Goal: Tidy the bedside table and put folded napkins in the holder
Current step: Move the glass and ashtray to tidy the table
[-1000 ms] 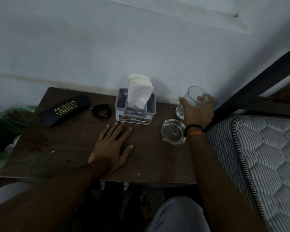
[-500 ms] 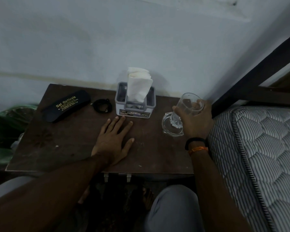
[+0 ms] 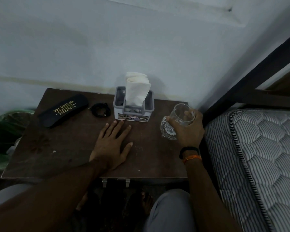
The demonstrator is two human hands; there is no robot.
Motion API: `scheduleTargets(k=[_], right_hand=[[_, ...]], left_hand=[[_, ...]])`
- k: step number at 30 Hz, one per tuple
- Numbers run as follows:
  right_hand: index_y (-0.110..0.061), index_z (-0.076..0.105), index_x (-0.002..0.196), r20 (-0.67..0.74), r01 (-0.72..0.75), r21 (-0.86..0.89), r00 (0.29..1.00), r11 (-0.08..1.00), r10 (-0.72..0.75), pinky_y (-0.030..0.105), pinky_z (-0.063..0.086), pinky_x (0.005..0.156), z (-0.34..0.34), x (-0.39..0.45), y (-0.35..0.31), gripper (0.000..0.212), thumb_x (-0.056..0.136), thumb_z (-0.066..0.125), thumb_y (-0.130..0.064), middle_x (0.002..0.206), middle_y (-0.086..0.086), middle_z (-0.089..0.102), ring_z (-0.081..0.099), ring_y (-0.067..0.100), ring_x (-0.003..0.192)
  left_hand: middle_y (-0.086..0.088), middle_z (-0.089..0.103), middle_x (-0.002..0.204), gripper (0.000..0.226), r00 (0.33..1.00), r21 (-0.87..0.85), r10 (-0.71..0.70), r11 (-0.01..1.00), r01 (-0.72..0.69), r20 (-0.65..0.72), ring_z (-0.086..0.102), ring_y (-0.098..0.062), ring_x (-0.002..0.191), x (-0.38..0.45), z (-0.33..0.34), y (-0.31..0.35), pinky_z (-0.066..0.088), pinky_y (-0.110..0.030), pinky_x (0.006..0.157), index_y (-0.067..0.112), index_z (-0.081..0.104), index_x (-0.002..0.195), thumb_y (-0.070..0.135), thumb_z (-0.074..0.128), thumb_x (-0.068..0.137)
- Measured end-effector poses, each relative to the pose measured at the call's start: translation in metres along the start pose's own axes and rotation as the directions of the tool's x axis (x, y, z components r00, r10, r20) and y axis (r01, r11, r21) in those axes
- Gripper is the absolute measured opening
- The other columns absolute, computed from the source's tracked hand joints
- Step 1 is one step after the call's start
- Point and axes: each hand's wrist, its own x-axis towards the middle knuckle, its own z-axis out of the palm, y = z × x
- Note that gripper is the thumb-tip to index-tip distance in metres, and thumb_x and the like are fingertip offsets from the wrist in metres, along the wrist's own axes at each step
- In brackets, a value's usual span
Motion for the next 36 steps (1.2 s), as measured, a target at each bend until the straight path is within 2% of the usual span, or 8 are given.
scheduleTargets(k=[4,11,17,22,25,29,33,36], right_hand=[[-0.019,0.049,0.127,0.052,-0.004,0.045,0.999,0.999,0.001,0.023,0.045,0.086,-0.002,-0.001,0.001,0.081,0.06,0.09,-0.038,0.126,-0.002,0.061,0.056,0.01,0.107],[-0.022,0.046,0.129,0.079,0.016,0.049,0.997,0.999,-0.02,0.028,0.047,0.092,0.001,0.002,0.008,0.086,0.058,0.091,-0.037,0.129,-0.001,0.06,0.058,0.017,0.113],[-0.021,0.043,0.135,0.107,-0.004,0.081,0.994,0.997,-0.005,0.03,0.048,0.096,0.0,-0.001,0.016,0.094,0.056,0.093,-0.03,0.131,-0.003,0.056,0.054,0.012,0.114],[-0.027,0.045,0.133,0.141,-0.068,-0.01,0.988,0.998,0.069,0.041,0.052,0.098,0.004,-0.012,0.035,0.115,0.032,0.09,-0.058,0.13,-0.006,0.056,0.055,0.016,0.119],[-0.031,0.053,0.116,0.175,-0.048,-0.097,0.982,0.994,0.065,0.043,0.054,0.094,0.005,-0.013,0.039,0.099,0.028,0.087,-0.061,0.121,-0.004,0.063,0.06,0.017,0.111],[-0.035,0.057,0.106,0.176,-0.039,-0.134,0.982,0.99,0.062,0.042,0.056,0.089,0.005,-0.012,0.043,0.088,0.027,0.085,-0.063,0.112,-0.005,0.068,0.063,0.018,0.105],[-0.037,0.058,0.104,0.18,-0.041,-0.124,0.982,0.991,0.063,0.039,0.056,0.088,0.005,-0.006,0.038,0.081,0.03,0.089,-0.052,0.111,-0.004,0.069,0.065,0.016,0.101],[-0.027,0.055,0.118,0.171,-0.069,-0.1,0.982,0.993,0.085,0.033,0.053,0.093,0.006,0.001,0.033,0.095,0.033,0.094,-0.042,0.118,-0.006,0.066,0.062,0.014,0.104]], left_hand=[[0.0,0.012,0.165,0.068,1.0,0.004,-0.001,1.0,0.001,0.02,0.003,-0.019,0.152,0.001,0.0,0.0,0.006,-0.044,0.124,0.036,0.015,0.154,0.065,0.017,0.092],[0.0,0.012,0.165,0.068,1.0,0.008,0.003,1.0,-0.003,0.022,0.003,-0.019,0.153,0.001,0.0,0.0,0.006,-0.045,0.124,0.036,0.014,0.154,0.065,0.018,0.093],[-0.001,0.016,0.164,0.067,1.0,0.012,0.001,1.0,-0.001,0.002,0.007,-0.019,0.152,0.0,0.001,0.0,0.007,-0.044,0.124,0.035,0.018,0.154,0.064,0.02,0.093],[-0.001,0.017,0.164,0.067,1.0,0.007,0.0,1.0,0.0,-0.01,0.008,-0.019,0.152,0.0,0.001,0.0,0.009,-0.044,0.124,0.035,0.019,0.154,0.065,0.02,0.093],[-0.001,0.016,0.164,0.068,1.0,-0.009,0.001,1.0,-0.001,-0.009,0.007,-0.019,0.152,0.0,0.001,0.0,0.008,-0.044,0.124,0.035,0.019,0.153,0.065,0.02,0.093],[-0.001,0.021,0.163,0.066,1.0,-0.001,0.003,1.0,-0.003,-0.022,0.011,-0.02,0.152,0.0,0.002,0.0,0.008,-0.043,0.123,0.035,0.023,0.153,0.063,0.025,0.093],[-0.002,0.022,0.162,0.065,1.0,0.015,0.004,1.0,-0.003,-0.024,0.013,-0.021,0.152,0.0,0.004,-0.001,0.006,-0.042,0.123,0.033,0.025,0.153,0.062,0.028,0.094],[-0.002,0.02,0.163,0.065,1.0,0.028,0.005,1.0,-0.004,-0.021,0.012,-0.021,0.152,-0.001,0.003,-0.001,0.006,-0.042,0.123,0.033,0.024,0.153,0.062,0.027,0.094]])
